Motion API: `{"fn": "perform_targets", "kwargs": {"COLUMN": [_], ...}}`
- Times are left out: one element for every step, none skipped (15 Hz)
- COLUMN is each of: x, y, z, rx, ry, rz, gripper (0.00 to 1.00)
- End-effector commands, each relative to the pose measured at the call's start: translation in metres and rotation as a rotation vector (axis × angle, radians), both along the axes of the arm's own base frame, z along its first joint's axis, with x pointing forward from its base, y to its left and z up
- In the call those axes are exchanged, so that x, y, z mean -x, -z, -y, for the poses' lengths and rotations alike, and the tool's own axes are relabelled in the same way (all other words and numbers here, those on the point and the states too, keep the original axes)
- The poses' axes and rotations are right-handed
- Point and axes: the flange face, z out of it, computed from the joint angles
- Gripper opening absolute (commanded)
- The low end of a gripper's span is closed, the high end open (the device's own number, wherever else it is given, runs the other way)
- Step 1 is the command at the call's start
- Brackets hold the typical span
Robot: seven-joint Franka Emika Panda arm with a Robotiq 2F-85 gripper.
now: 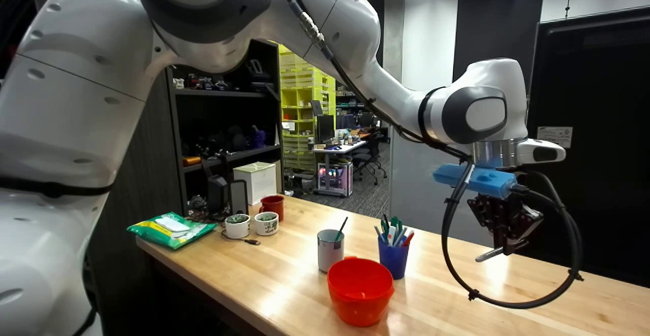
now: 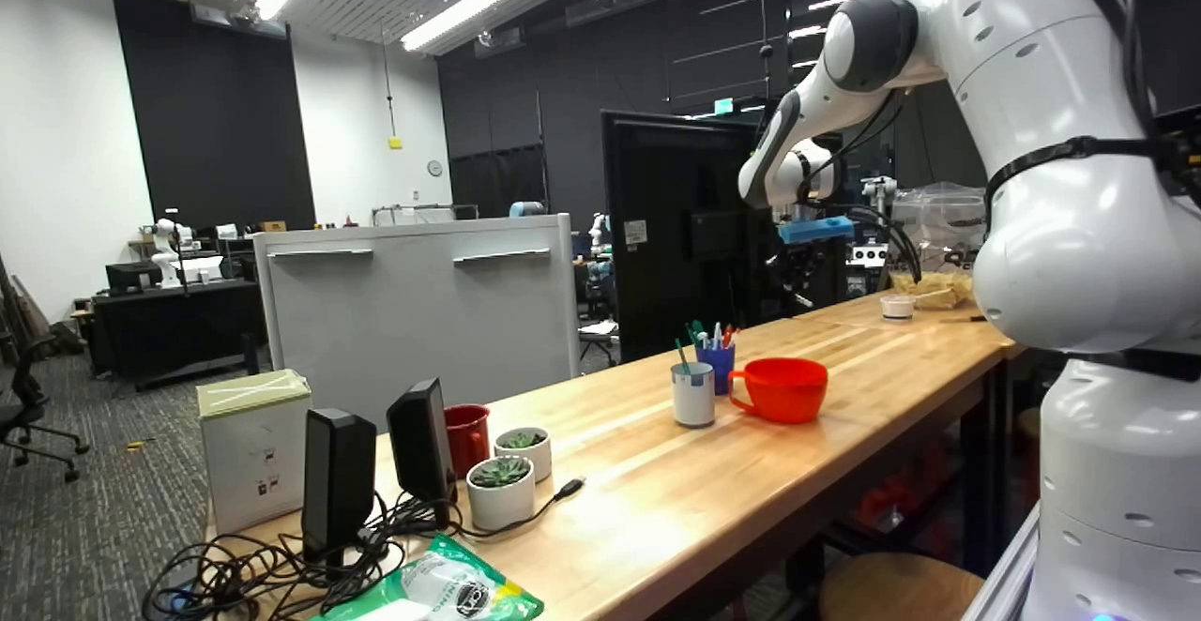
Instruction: Move the black and white marker to the right
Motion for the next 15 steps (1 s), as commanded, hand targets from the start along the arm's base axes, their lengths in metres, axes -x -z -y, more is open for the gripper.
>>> {"fn": "perform_targets", "kwargs": {"x": [-0.001,-0.001,-0.001,-0.001,-0.001,-0.001,-0.001,-0.001,-0.001,-0.002,-0.003,-0.004,-0.006,-0.007,-0.009], "y": [-0.001,-0.001,-0.001,-0.001,0.0,0.0,0.0,0.0,0.004,0.008,0.012,0.018,0.023,0.027,0.032], "z": [0.001,0.001,0.001,0.001,0.001,0.001,0.001,0.001,0.005,0.008,0.009,0.01,0.012,0.013,0.014], "rx": [0.0,0.0,-0.001,-0.001,-0.001,-0.001,-0.001,-0.001,-0.001,0.001,0.0,-0.003,-0.006,-0.005,-0.009], "ry": [0.0,0.0,0.0,0.0,0.0,0.0,0.0,0.0,0.001,0.001,-0.004,-0.005,-0.005,-0.003,-0.005], "rz": [-0.001,-0.001,-0.001,-0.001,-0.001,-0.001,-0.001,-0.001,-0.008,-0.012,-0.021,-0.025,-0.029,-0.031,-0.036], "gripper": [0.14,0.14,0.14,0.14,0.14,0.14,0.14,0.04,0.04,0.04,0.04,0.04,0.04,0.04,0.04]}}
